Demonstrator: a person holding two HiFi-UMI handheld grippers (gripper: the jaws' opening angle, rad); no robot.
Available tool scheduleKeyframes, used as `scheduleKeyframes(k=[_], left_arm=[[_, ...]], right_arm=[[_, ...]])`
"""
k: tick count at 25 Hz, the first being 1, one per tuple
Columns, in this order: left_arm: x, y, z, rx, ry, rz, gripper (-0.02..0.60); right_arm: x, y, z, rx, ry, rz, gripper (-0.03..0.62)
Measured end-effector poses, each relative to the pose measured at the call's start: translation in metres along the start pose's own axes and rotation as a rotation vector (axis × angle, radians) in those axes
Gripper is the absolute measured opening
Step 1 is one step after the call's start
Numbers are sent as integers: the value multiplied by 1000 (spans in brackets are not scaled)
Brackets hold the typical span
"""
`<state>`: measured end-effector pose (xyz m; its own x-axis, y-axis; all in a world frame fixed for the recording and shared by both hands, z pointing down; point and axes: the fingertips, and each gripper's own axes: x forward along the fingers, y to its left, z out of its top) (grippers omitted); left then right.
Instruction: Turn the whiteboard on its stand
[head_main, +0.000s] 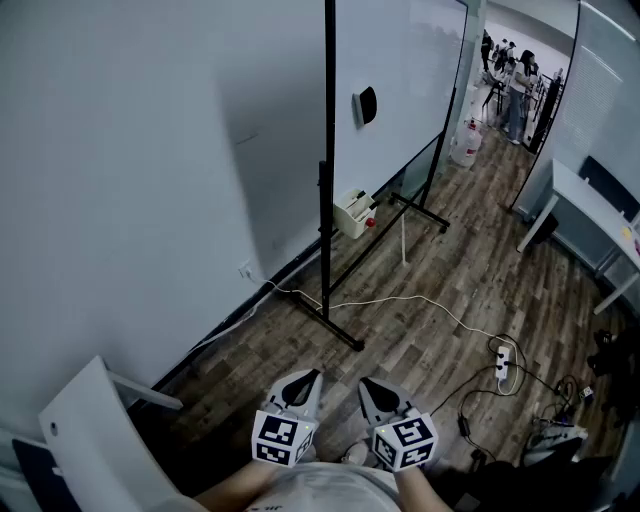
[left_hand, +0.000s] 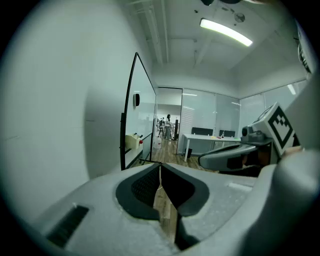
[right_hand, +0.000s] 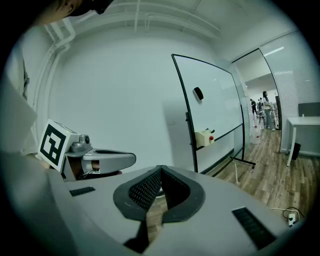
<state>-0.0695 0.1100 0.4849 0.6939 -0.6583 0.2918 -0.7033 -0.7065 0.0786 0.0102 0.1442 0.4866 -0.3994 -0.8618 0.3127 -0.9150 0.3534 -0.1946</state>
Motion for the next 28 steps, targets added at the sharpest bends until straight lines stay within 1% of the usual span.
scheduleKeyframes(k=[11,15,18,23,28], left_arm=[[-12,1,-5,1,-2,-4,18],[-18,3,-4,2,-7,-14,18],[-23,7,-3,4,-15,-21,18],[-39,17,-6,20,-18,-41,11],[-55,29,-13,31,-14,-56,11]], right_arm=[[-5,11,-3,-10,8,-5,6],[-9,11,0,36,-36,-42,6],[-9,15,0,35,-38,-63,6],[-4,34,-1,23,-28,-70,6],[5,56,-9,34,-24,-70,6]])
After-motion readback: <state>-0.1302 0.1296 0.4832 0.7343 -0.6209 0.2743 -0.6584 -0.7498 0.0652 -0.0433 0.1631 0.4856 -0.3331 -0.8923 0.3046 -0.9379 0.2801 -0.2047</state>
